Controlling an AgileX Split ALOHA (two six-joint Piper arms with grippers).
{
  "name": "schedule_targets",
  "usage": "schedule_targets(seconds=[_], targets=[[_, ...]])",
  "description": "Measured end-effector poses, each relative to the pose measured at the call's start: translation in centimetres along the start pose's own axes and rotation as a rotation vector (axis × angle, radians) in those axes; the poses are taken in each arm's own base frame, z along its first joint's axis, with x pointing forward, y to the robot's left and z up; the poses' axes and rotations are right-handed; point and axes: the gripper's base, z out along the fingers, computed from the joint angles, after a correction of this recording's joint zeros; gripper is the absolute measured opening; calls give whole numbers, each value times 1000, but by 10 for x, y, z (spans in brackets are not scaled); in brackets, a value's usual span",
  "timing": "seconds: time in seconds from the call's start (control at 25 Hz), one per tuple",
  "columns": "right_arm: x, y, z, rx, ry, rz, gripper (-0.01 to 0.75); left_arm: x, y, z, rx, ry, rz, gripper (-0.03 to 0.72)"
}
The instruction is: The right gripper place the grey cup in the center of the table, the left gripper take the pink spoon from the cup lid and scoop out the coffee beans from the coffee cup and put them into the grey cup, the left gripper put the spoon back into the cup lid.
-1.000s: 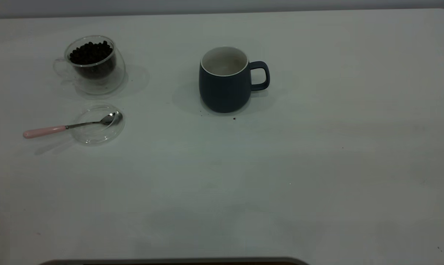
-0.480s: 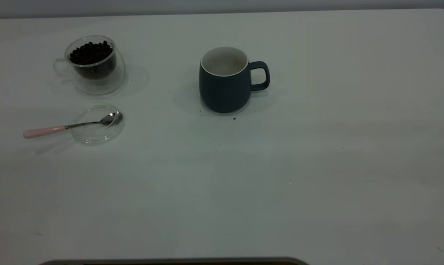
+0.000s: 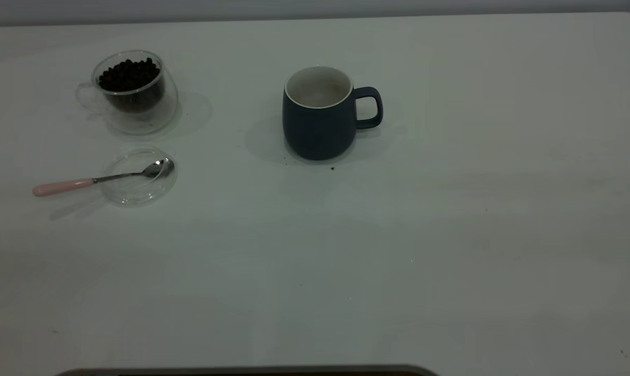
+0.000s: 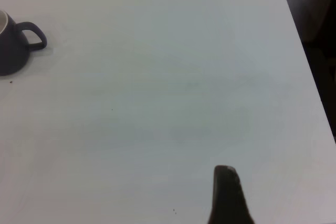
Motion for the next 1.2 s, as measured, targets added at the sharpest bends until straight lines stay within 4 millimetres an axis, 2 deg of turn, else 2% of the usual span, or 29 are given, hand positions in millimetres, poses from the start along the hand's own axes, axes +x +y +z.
schedule_targets(seconds=[0.2, 0.56, 1.2], targets=[[0, 0, 0, 0, 0, 0, 537, 13, -2, -11, -2, -116, 18, 401], [0, 0, 0, 0, 0, 0, 537, 15, 0, -12, 91, -114, 100, 401], [0, 0, 0, 0, 0, 0, 537, 15, 0, -12, 95, -113, 104, 401]])
